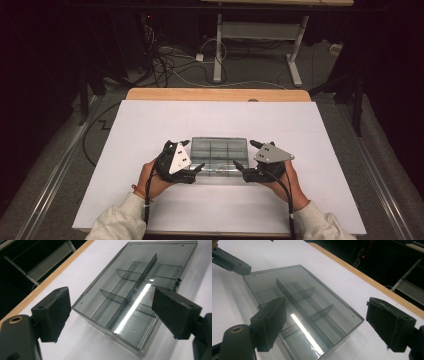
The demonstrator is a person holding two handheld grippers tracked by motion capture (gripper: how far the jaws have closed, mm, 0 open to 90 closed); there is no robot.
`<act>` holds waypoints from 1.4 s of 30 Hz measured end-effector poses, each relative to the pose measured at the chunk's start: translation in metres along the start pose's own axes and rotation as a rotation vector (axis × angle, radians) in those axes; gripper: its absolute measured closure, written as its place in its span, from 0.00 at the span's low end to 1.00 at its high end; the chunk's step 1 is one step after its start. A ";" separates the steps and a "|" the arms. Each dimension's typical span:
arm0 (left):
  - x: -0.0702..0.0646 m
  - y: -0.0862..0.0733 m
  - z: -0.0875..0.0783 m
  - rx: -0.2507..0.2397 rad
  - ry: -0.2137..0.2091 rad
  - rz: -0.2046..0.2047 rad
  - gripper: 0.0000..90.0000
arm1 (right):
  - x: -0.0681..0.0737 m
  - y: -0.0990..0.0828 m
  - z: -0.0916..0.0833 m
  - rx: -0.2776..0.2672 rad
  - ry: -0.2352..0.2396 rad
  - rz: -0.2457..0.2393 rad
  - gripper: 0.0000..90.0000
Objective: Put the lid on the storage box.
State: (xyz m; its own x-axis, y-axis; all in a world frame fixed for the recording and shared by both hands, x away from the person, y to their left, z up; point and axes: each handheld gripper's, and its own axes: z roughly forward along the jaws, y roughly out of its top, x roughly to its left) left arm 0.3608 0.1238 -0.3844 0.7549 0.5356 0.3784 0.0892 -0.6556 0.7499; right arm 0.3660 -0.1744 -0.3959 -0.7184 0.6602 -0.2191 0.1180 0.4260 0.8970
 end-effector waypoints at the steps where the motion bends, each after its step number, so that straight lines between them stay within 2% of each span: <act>1: 0.000 0.000 0.000 0.002 0.001 0.003 0.17 | 0.000 0.000 -0.001 -0.003 0.000 0.000 0.19; 8: 0.000 0.002 -0.008 -0.017 0.016 0.010 0.17 | 0.000 0.001 -0.007 -0.011 -0.004 -0.006 0.20; 20: -0.003 0.004 -0.016 -0.028 0.004 0.034 0.17 | 0.002 0.003 -0.016 -0.021 -0.012 -0.021 0.20; 27: -0.005 0.003 -0.021 -0.040 0.015 0.040 0.17 | 0.003 0.004 -0.020 -0.023 -0.016 -0.029 0.21; 42: -0.008 0.000 -0.027 -0.035 0.014 0.052 0.17 | 0.005 0.002 -0.029 -0.020 -0.013 -0.042 0.21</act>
State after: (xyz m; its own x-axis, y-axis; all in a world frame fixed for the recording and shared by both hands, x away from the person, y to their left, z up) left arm 0.3368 0.1339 -0.3732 0.7489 0.5091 0.4243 0.0278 -0.6638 0.7474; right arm 0.3426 -0.1887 -0.3843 -0.7131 0.6503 -0.2617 0.0740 0.4411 0.8944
